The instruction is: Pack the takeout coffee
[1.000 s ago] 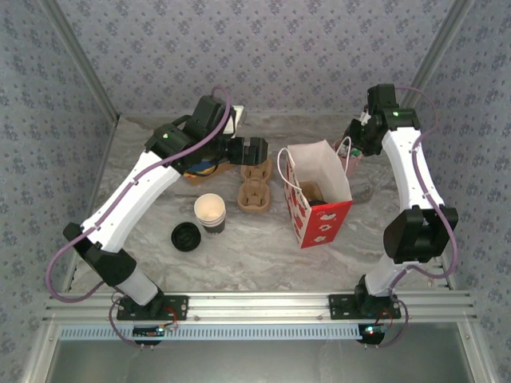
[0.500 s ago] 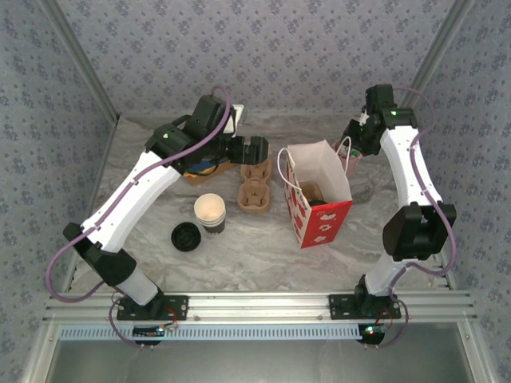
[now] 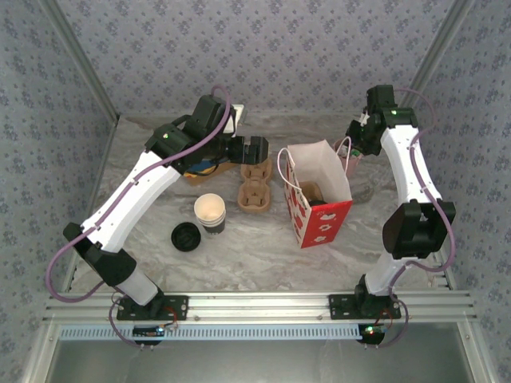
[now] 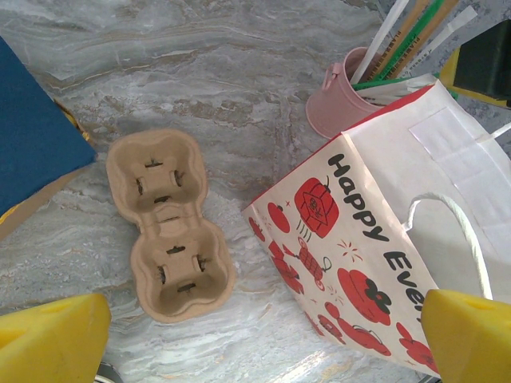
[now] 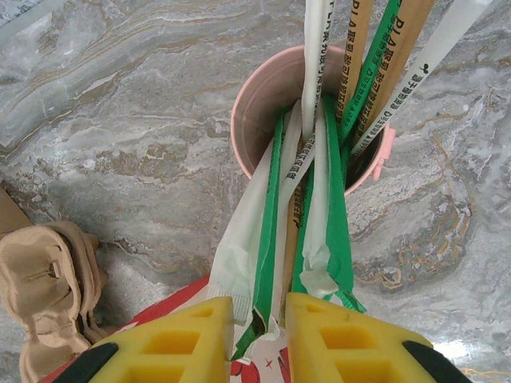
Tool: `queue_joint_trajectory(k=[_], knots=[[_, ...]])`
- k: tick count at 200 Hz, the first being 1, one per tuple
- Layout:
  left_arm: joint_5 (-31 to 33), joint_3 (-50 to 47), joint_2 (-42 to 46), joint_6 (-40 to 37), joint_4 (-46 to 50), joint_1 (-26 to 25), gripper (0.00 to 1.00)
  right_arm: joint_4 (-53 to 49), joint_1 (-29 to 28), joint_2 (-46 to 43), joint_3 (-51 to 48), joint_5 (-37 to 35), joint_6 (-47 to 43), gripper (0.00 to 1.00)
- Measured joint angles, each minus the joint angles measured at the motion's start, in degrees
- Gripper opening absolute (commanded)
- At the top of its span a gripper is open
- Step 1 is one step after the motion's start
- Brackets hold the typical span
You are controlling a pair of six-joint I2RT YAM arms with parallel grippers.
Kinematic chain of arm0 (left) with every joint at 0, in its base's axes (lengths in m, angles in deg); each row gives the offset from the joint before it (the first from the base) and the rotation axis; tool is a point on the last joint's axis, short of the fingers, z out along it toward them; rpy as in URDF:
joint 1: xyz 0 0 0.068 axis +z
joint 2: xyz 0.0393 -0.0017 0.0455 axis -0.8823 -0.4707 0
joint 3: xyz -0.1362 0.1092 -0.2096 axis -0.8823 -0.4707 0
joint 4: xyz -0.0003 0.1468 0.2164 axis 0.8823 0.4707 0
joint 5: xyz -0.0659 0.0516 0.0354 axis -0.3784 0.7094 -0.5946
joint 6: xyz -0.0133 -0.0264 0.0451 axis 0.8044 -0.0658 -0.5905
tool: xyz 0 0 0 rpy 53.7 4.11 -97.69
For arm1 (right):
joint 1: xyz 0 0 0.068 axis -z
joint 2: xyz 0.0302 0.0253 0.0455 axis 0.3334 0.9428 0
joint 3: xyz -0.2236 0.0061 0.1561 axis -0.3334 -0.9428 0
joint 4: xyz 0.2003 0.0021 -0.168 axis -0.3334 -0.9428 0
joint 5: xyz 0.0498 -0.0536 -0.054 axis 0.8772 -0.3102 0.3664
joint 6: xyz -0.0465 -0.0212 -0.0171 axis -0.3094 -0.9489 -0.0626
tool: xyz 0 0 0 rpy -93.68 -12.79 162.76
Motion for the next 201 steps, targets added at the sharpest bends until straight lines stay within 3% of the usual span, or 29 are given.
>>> queue_joint_trajectory(k=[80, 201], knots=[[0.0, 0.0, 0.0, 0.0, 0.0, 0.0, 1.0, 0.02, 0.0, 1.07, 0.0, -0.02, -0.2, 0.16], [-0.02, 0.0, -0.02, -0.02, -0.07, 0.0, 1.0, -0.04, 0.98, 1.16, 1.4, -1.95, -0.9, 0.2]])
